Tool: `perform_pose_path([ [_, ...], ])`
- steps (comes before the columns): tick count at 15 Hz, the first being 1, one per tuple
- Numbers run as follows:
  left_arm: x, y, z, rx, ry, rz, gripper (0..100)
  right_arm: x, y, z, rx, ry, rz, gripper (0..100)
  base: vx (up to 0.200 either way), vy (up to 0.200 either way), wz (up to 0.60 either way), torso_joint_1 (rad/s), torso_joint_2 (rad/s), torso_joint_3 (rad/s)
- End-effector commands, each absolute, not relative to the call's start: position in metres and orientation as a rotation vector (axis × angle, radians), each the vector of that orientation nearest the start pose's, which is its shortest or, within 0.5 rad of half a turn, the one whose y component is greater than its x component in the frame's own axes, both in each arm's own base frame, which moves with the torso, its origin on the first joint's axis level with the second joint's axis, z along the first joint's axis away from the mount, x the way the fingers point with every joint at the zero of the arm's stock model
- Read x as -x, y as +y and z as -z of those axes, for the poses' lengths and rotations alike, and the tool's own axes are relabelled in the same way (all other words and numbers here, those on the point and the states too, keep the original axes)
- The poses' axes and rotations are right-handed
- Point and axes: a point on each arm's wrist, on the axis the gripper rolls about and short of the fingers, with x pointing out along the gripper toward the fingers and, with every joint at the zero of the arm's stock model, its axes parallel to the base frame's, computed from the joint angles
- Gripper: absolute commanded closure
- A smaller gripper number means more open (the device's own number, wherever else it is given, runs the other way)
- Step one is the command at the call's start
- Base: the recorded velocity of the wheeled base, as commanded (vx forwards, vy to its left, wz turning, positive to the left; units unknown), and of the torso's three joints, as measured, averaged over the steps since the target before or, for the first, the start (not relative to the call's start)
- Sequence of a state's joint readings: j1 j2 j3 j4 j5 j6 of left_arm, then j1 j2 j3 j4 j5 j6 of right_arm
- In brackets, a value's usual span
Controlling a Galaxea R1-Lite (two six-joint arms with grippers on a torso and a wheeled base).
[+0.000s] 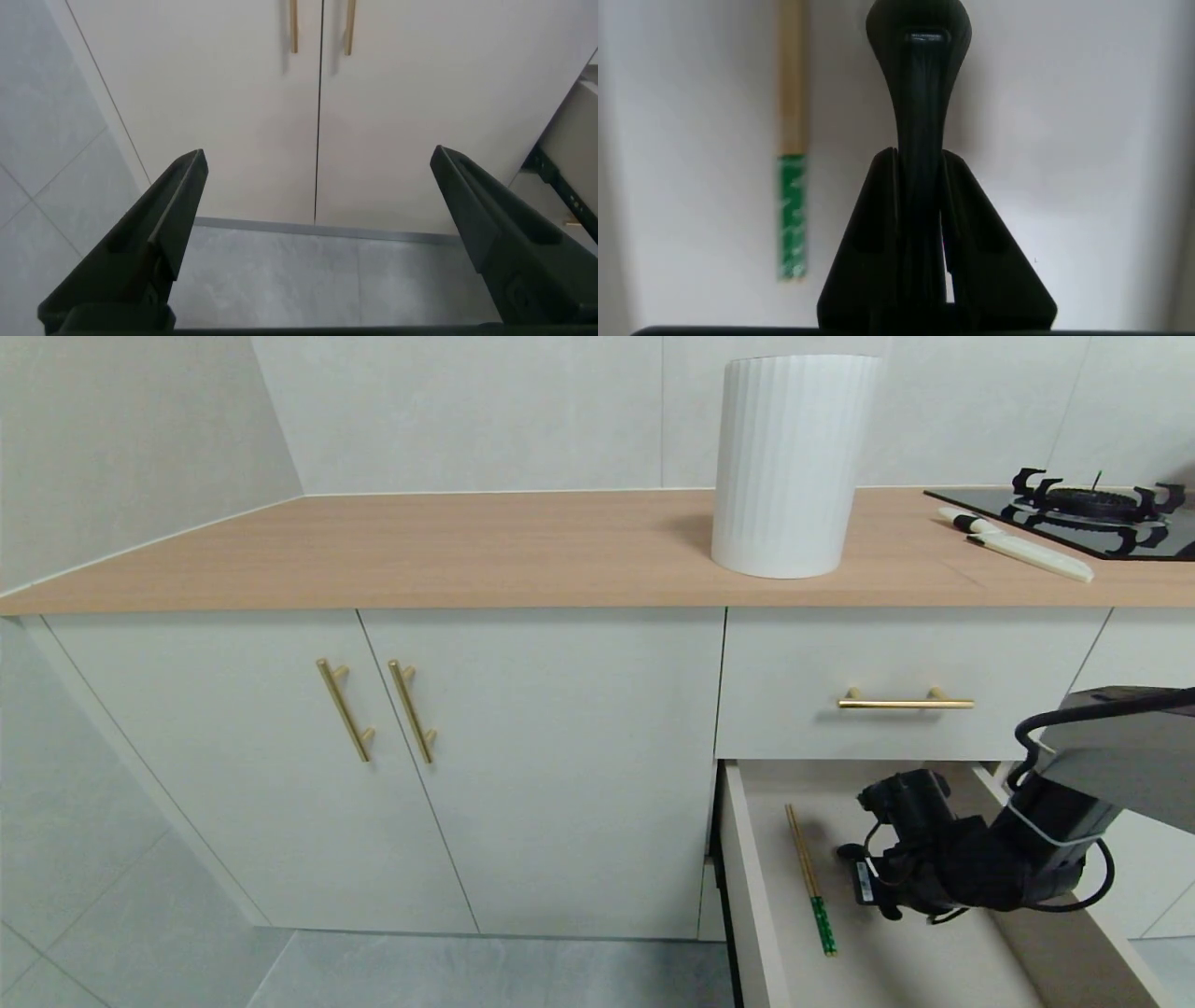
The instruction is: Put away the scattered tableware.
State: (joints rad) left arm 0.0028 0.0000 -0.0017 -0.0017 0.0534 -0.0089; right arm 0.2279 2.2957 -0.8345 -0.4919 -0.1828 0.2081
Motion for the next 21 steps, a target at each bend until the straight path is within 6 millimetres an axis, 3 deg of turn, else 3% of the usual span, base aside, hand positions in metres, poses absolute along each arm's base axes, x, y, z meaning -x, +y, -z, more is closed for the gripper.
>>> perform_pose_path([
  [1,0.023,0.0011,-0.0761,0.009,-0.003,-0.057,0,-0.3451,0.0747,0.0512,0.035,0.965,0.09,100,0.0,0.0,0.0,0.0,0.0,0.0],
  [14,0.023,0.0011,-0.0761,0.009,-0.003,-0.057,0,-0.3548,0.0744,0.0587,0.033,0.929,0.1,100,0.0,0.0,0.0,0.0,0.0,0.0],
  [15,0.023,0.0011,-0.0761,0.009,-0.003,-0.057,0,-0.3544,0.0743,0.059,0.033,0.93,0.1,0,0.0,0.0,0.0,0.0,0.0,0.0],
  [21,0.023,0.0011,-0.0761,0.009,-0.003,-0.057,0,-0.3549,0.0739,0.0562,0.028,0.923,0.102,0,0.0,0.0,0.0,0.0,0.0,0.0],
])
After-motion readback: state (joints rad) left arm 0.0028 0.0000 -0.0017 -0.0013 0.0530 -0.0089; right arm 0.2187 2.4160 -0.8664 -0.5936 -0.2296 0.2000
